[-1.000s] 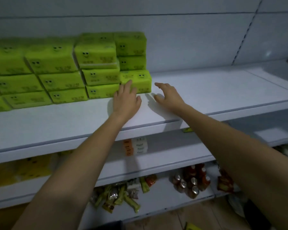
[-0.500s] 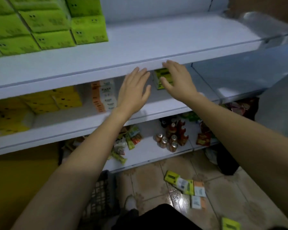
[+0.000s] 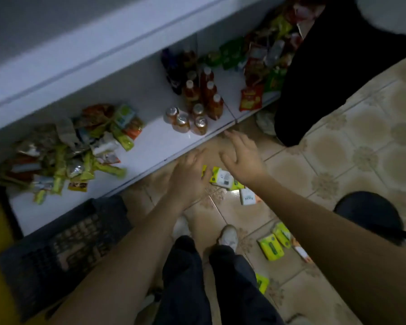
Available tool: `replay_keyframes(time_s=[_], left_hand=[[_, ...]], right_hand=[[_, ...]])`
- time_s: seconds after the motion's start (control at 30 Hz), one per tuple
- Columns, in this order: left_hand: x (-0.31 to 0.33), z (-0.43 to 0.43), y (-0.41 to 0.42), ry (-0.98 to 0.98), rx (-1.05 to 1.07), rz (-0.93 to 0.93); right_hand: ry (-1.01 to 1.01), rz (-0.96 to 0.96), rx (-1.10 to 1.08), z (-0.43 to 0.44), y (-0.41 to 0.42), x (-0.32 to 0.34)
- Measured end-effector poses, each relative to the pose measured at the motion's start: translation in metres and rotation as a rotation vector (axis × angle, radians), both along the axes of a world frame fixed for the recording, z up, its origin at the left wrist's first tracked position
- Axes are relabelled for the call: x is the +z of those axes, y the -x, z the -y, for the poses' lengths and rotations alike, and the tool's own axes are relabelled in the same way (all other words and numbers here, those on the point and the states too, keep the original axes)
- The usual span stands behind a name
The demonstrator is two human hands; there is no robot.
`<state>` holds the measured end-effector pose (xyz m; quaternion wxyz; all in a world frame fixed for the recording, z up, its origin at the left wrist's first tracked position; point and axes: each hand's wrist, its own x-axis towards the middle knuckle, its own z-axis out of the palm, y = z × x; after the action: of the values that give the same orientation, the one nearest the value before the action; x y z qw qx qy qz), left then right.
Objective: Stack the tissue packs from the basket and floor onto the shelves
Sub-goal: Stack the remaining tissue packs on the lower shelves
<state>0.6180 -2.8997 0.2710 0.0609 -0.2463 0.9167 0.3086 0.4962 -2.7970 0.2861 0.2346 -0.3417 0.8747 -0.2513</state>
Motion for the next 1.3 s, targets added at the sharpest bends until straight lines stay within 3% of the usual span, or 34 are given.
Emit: replay_keyframes(time_s=[0.3,0.43,0.6,0.67,0.77,0.9,1.07,1.3], left_hand=[[-0.368,-0.009,-0.002,-0.121,-0.007,0.371],[-0.5,0.011,0.005,-0.24,0.055,0.432],[-0.568,0.016,0.033,-0.579,0.4,0.359],[-0.568,0.007,0.042,-0.692,0.493,0.365],[-0.557,-0.007,0.038,-0.704,0.601,0.384],[-0.495,-0.012,0.02,-0.694,0.638,0.284],[-0.363,-0.015,0.011,-0.87,0.725,0.162],[-0.139,-0.018,-0.003,-0.914,0.825,0.105]], right_hand=[[-0.247,0.219,-0.127,-0.05,-0.014,-0.383],[-0.223,0.299,-0.162,-0.034,-0.015,-0.483],[-0.221,0.427,-0.218,-0.014,-0.014,-0.544],[-0.234,0.487,-0.235,-0.011,-0.015,-0.552],[-0.223,0.492,-0.3,-0.013,-0.018,-0.541],[-0.147,0.522,-0.361,-0.028,-0.022,-0.478],[-0.127,0.568,-0.36,-0.041,-0.026,-0.354],[-0.089,0.588,-0.305,-0.041,-0.029,-0.155]])
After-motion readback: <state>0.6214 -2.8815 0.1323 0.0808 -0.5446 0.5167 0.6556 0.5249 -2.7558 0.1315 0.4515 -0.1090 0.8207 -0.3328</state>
